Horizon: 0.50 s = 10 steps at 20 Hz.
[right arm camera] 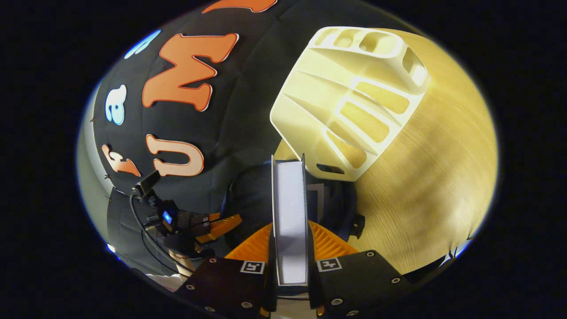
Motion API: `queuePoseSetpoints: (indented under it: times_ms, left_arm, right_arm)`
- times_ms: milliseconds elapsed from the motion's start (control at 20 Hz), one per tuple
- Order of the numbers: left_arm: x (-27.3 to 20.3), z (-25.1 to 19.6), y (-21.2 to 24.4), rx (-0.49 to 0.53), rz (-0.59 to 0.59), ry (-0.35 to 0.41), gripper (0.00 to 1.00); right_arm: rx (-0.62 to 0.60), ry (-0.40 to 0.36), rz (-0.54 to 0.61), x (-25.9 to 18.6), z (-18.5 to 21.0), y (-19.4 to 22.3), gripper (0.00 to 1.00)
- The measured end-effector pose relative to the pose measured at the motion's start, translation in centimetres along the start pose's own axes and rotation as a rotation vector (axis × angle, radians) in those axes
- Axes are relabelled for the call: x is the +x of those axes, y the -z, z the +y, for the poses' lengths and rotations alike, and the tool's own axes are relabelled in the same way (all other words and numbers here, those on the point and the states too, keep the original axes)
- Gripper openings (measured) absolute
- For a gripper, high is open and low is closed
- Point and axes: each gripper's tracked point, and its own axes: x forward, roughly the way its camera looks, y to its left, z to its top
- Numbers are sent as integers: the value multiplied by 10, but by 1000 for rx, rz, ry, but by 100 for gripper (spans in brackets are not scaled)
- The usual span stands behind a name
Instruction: Open the schoolbag, grab two books from the bookshelf and put them into the schoolbag.
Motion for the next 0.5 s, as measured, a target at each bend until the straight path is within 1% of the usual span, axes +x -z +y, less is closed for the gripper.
queuePoseSetpoints:
  times_ms: [150, 200, 250, 300, 350, 500]
  left_arm:
    - [-2, -3, 1, 3, -4, 3, 8]
    - [-2, -3, 0, 5, -6, 1, 1]
    - [-2, -3, 0, 7, -9, 0, 8]
    - [-2, -3, -1, 6, -11, -1, 8]
    - [-4, -4, -1, 3, -13, 0, 1]
    - [-6, -3, -6, 8, -25, -7, 1]
  right_arm:
    - [-4, -15, 11, 44, 7, 8, 28]
    - [-20, -7, 11, 49, 8, 13, 28]
    - [-17, -7, 23, 64, 9, 16, 28]
    - [-1, -17, 32, 75, 14, 18, 28]
    - [18, -23, 29, 89, 16, 19, 28]
    - [61, -30, 4, 123, 21, 20, 28]
